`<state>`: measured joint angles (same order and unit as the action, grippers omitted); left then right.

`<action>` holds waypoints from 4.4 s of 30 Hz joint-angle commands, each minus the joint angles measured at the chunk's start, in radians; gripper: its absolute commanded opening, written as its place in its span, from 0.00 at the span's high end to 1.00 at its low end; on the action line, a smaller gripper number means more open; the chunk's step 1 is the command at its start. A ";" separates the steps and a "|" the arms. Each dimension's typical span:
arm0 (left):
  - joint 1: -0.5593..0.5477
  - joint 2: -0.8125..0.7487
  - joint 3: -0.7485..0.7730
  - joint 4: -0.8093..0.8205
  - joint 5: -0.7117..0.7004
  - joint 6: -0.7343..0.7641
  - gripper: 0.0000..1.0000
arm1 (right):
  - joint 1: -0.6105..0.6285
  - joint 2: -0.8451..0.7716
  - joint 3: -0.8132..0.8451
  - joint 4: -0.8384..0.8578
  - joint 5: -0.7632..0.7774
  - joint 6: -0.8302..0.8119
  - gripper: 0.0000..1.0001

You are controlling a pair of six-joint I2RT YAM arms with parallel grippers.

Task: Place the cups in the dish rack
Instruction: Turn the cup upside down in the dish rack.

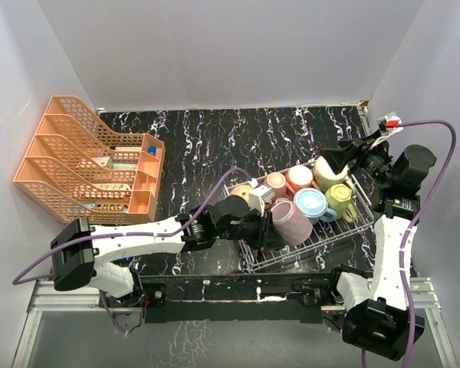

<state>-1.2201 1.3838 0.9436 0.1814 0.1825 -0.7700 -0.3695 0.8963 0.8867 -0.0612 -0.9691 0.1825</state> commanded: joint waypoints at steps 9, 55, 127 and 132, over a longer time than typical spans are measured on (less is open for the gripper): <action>-0.023 0.107 0.181 -0.081 -0.006 0.053 1.00 | -0.013 -0.011 0.000 0.043 0.015 0.017 0.24; -0.027 0.363 0.455 -0.543 -0.193 0.334 1.00 | -0.023 -0.034 -0.022 0.069 0.007 0.036 0.24; 0.055 0.010 0.356 -0.280 -0.082 0.272 0.15 | -0.029 0.079 0.261 -0.408 -0.159 -0.344 0.17; 0.142 -0.131 0.255 -0.196 -0.042 0.229 0.03 | -0.029 0.090 0.314 -0.502 -0.199 -0.422 0.14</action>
<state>-1.1328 1.3579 1.2640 -0.0990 0.0757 -0.4995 -0.3939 0.9825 1.1286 -0.4713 -1.1202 -0.1352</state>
